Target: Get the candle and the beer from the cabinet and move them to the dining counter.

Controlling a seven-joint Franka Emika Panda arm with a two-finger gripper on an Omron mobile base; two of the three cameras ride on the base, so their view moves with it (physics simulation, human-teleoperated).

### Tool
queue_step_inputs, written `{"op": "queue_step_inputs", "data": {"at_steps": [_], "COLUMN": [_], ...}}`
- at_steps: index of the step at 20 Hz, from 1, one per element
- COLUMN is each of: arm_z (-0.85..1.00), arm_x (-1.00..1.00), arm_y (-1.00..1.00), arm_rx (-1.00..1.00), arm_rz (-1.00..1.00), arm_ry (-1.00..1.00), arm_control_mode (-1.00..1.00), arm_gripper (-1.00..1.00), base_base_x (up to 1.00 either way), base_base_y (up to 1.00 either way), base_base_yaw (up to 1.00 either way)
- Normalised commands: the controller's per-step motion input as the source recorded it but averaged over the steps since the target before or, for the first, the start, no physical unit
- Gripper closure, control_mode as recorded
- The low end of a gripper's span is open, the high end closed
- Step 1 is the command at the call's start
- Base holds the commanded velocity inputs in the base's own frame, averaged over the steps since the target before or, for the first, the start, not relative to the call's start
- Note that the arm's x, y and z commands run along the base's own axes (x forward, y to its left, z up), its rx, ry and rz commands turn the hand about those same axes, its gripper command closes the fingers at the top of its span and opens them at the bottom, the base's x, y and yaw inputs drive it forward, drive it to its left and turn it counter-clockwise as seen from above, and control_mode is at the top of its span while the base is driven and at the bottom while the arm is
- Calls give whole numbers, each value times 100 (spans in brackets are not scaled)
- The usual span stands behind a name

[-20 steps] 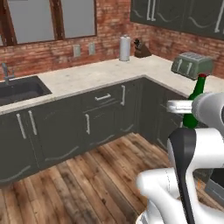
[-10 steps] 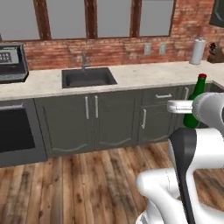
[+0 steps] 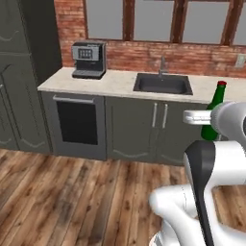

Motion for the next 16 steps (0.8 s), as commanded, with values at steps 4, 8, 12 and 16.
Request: {"op": "queue_step_inputs", "data": {"at_steps": [4,8,12,16], "arm_z": [0,0,0,0], "arm_x": [0,0,0,0], "arm_y": [0,0,0,0], "arm_rx": [0,0,0,0], "arm_rz": [0,0,0,0], "arm_ry": [0,0,0,0], "arm_control_mode": [100,100,100,100], "arm_gripper": [100,100,100,100], "base_base_x": [0,0,0,0], "base_base_y": [50,48,48,47], "base_base_yaw": [62,62,62,61]}}
